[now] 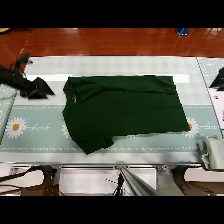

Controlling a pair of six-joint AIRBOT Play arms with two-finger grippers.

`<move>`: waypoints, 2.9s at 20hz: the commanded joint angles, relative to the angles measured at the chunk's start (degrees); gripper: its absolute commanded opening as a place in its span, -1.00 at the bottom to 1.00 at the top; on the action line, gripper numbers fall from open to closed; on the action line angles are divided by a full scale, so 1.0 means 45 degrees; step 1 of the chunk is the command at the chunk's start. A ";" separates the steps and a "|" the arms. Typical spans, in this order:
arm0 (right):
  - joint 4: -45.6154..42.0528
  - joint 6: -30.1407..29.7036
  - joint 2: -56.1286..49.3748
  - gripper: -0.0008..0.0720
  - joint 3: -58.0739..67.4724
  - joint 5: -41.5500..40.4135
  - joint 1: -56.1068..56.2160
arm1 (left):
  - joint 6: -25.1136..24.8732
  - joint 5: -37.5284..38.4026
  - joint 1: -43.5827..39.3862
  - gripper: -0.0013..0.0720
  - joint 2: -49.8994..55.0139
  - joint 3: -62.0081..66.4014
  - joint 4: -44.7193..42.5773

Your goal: Fold the shirts.

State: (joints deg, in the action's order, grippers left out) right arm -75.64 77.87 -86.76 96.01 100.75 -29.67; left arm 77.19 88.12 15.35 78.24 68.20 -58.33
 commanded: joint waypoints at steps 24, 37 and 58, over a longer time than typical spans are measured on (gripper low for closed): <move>0.1938 -0.1379 0.1316 0.37 -0.5877 -0.1710 -0.2725 | -0.2064 -0.6149 -0.3381 -0.87 -0.1345 -0.9530 0.3968; 0.2861 -0.3473 0.1311 0.36 -1.0933 -0.6237 -0.3220 | -0.2492 -0.5955 -0.3385 -0.87 -0.1355 -0.9530 0.3973; 1.0987 -0.3245 0.9568 -0.90 -0.3138 -0.7883 -0.0826 | -0.2759 -0.3832 -0.1005 -0.88 -0.6674 0.6528 0.3468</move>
State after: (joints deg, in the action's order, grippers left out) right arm -31.73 60.86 -52.31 74.70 73.58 -33.43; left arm 64.75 72.20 9.37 52.58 79.40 -39.57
